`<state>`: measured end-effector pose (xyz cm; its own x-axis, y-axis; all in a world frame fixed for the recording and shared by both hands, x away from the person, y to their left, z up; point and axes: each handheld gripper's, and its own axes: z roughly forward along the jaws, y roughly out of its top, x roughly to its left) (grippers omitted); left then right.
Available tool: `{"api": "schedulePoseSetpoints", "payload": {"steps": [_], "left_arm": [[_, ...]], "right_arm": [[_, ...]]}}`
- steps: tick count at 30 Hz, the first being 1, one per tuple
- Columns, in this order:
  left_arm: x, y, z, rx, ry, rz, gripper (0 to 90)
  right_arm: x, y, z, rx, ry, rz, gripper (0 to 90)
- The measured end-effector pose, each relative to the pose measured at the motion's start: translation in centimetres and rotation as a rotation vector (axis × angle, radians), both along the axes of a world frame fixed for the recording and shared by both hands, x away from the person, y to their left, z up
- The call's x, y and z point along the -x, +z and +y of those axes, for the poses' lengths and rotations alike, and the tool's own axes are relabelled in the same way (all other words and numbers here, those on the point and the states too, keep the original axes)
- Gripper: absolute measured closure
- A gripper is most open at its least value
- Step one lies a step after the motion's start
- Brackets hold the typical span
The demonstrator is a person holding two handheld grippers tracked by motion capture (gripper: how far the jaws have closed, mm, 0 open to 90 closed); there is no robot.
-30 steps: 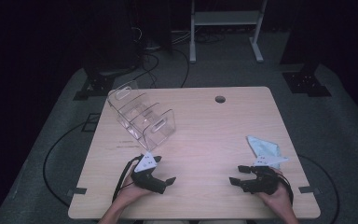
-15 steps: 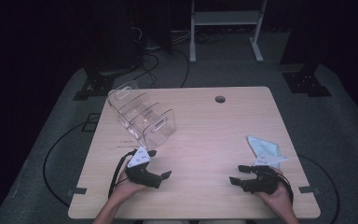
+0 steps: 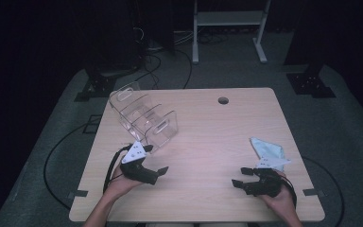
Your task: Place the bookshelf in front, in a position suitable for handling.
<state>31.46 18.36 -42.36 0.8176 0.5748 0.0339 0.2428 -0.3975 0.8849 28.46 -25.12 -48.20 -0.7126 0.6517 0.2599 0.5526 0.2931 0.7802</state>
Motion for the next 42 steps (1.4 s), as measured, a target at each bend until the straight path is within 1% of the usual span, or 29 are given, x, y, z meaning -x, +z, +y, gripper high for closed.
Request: {"api": "schedulePoseSetpoints", "payload": {"steps": [6, 11, 12, 15, 21, 24, 28, 33, 34, 35, 36, 39, 41, 42], "left_arm": [[-0.4, 1.3, 0.9, -0.027, 0.014, -0.024, 1.7], [-1.1, 2.4, 1.6, -0.022, 0.038, -0.035, 1.5], [-1.1, 2.4, 1.6, -0.022, 0.038, -0.035, 1.4], [-1.6, 3.2, 2.1, -0.027, 0.052, -0.047, 1.3], [-2.2, 4.1, 2.8, -0.022, 0.075, -0.06, 1.3], [-2.4, 4.3, 2.9, -0.021, 0.083, -0.063, 1.3], [-3.4, 4.4, 3.2, -0.035, 0.102, -0.061, 1.3], [-4.5, 4.4, 3.5, -0.039, 0.123, -0.053, 1.3], [-4.5, 4.4, 3.5, -0.039, 0.123, -0.053, 1.3], [-4.9, 4.4, 3.6, -0.038, 0.132, -0.053, 1.3], [-4.9, 4.4, 3.6, -0.038, 0.132, -0.053, 1.3], [-5.7, 4.4, 3.8, -0.048, 0.144, -0.046, 1.3], [-6.0, 4.3, 3.9, -0.042, 0.151, -0.045, 1.3], [-6.0, 4.3, 3.9, -0.042, 0.151, -0.045, 1.3]], "right_arm": [[0.0, 0.0, 0.0, -0.001, -0.004, -0.002, 29.5], [0.0, 0.0, -0.1, -0.002, -0.005, -0.009, 29.5], [0.0, 0.0, -0.1, -0.002, -0.005, -0.009, 29.5], [0.0, 0.1, -0.2, -0.005, -0.013, -0.012, 29.5], [0.0, 0.4, -0.5, -0.007, -0.03, -0.042, 28.3], [0.1, 0.6, -0.5, -0.008, -0.039, -0.051, 28.2], [0.1, 0.9, -0.8, -0.005, -0.061, -0.069, 27.0], [0.1, 1.1, -1.0, -0.003, -0.086, -0.083, 25.4], [0.1, 1.1, -1.0, 0.004, -0.092, -0.089, 24.5], [0.1, 1.1, -1.0, 0.006, -0.097, -0.093, 23.7], [0.1, 1.1, -1.0, 0.006, -0.097, -0.093, 23.7], [0.1, 1.1, -1.1, 0.006, -0.105, -0.086, 21.9], [0.0, 1.1, -1.1, 0.007, -0.109, -0.087, 19.1], [0.0, 1.1, -1.1, 0.007, -0.109, -0.087, 19.1]]}}
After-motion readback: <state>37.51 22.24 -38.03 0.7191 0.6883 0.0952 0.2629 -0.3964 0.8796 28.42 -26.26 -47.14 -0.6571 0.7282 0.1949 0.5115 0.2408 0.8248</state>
